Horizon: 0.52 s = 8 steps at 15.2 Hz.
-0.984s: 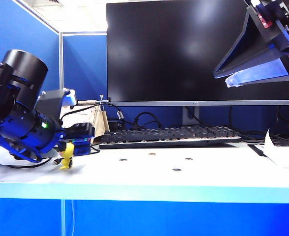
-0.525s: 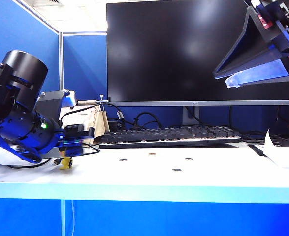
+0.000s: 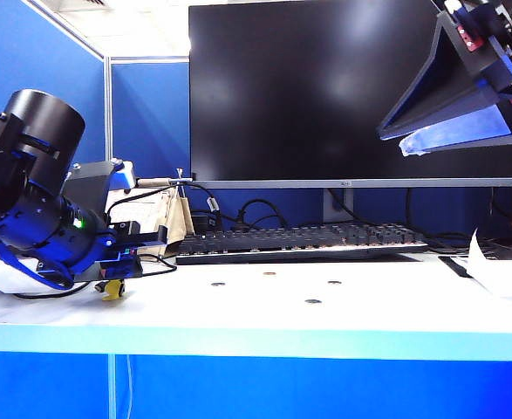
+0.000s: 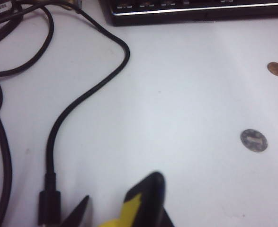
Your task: Pick up the doll and place it on the similarly colored coin.
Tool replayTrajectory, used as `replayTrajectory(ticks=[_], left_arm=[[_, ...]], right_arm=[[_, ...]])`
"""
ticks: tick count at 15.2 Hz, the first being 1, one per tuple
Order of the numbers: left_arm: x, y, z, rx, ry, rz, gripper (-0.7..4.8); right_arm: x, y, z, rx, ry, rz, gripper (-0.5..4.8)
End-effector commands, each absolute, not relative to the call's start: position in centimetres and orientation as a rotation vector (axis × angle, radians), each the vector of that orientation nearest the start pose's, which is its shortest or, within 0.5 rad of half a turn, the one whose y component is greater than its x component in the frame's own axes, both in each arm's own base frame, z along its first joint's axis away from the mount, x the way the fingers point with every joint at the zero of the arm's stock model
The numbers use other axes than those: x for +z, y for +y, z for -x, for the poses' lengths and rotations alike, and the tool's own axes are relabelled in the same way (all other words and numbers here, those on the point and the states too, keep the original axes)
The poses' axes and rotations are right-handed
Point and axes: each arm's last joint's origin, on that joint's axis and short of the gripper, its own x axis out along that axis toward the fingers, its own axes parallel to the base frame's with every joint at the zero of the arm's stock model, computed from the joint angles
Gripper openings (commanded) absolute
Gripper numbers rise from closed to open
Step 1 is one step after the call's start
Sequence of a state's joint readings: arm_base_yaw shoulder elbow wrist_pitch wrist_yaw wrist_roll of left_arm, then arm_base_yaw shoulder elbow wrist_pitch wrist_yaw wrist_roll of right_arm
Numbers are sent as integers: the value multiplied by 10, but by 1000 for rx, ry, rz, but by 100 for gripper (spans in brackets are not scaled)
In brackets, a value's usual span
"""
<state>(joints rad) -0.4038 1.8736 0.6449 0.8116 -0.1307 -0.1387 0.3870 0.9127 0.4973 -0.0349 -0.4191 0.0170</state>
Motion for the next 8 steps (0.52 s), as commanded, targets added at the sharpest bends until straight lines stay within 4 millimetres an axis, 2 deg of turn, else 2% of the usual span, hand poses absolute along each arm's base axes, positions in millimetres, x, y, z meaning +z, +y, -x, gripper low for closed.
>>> replayTrajectory(ticks=[1,3,5,8], left_arm=[[107,-125,-302,-245,412,29,-5],[112,-126,-302,-264,400,36,-5],[125,-126,-303,-270,359,40,-5],[148,-134,-316,-307,348,17,-5]], right_arm=[[226,83,-173,792,464,-21,212],[218,83,-171,791,486,-22,212],[211,82,-169,787,509,-30,212],[217,83,-171,791,454,-32,212]])
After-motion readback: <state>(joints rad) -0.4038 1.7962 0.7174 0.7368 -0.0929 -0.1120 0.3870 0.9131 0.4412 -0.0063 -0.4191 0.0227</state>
